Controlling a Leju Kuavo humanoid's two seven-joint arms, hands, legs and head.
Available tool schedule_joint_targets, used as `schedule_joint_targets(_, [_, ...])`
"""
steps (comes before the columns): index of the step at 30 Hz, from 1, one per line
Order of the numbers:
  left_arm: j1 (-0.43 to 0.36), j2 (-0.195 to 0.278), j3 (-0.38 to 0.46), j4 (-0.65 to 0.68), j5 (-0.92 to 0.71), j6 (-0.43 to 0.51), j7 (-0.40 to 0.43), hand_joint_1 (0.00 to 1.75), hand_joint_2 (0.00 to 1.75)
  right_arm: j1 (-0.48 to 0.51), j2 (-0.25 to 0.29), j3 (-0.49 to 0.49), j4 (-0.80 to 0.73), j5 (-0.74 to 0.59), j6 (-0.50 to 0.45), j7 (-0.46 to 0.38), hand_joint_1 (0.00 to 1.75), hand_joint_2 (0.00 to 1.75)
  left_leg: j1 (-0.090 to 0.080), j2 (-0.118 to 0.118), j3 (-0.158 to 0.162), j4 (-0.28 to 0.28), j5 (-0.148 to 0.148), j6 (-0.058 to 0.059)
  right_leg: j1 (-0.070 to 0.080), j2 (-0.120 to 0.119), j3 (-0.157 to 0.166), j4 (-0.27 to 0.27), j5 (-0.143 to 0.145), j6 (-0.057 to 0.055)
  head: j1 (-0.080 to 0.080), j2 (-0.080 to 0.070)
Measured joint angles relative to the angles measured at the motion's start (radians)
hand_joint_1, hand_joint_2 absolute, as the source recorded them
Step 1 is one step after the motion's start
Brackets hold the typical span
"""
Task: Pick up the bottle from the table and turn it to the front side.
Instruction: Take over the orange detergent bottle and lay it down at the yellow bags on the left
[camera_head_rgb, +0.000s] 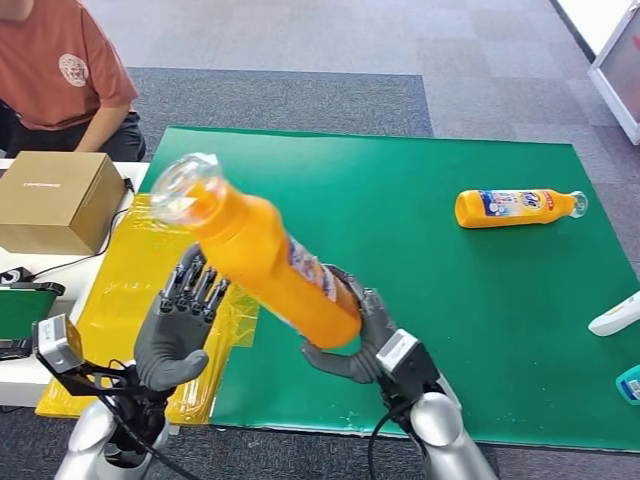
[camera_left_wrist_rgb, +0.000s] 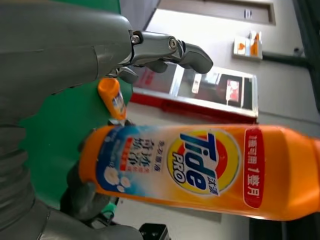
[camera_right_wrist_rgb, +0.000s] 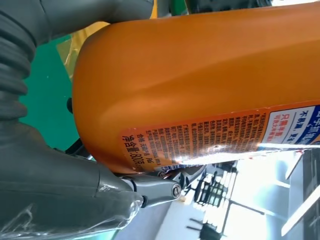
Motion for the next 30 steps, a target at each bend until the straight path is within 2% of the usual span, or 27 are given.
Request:
schedule_joint_targets(6, [-0.080,0.021,-0.099,0.020,0.011,-0.010,0.043,0.00,1.75,-0.033,0.000,0.084,0.022,0.072,-0.047,0.006,1.75,1.75,0.000,0.000,0.000,0.000,0.000,0.000,0.000,0.000,0.000,0.000,0.000,0.000,0.000,0.000])
schedule_joint_targets(16, [-0.182,0.058,-0.199,0.049,-0.008,0.021,0.078,0.00,1.75,-0.076,0.010,0.128,0.163,0.148,-0.111,0.006,1.75,1.75,0.000,0.000,0.000,0.000,0.001,0.000,0.000,0.000,0.000,0.000,0.001,0.000,0.000,0.000])
schedule_joint_targets(20, [-0.211,0.069,-0.221,0.059,-0.012,0.027,0.086,1.75,1.75,-0.091,0.016,0.134,0.220,0.158,-0.126,0.010,1.75,1.75,0.000,0.000,-0.001,0.000,0.001,0.000,0.000,0.000,-0.001,0.000,0.001,0.000,0.000,0.000])
schedule_joint_targets(30, [-0.219,0.098,-0.239,0.074,-0.076,0.074,0.086,1.75,1.75,-0.108,0.025,0.115,0.313,0.165,-0.154,0.018,1.75,1.75,0.000,0.000,-0.001,0.000,0.001,0.000,0.000,0.000,-0.001,0.000,0.000,0.000,0.000,0.000])
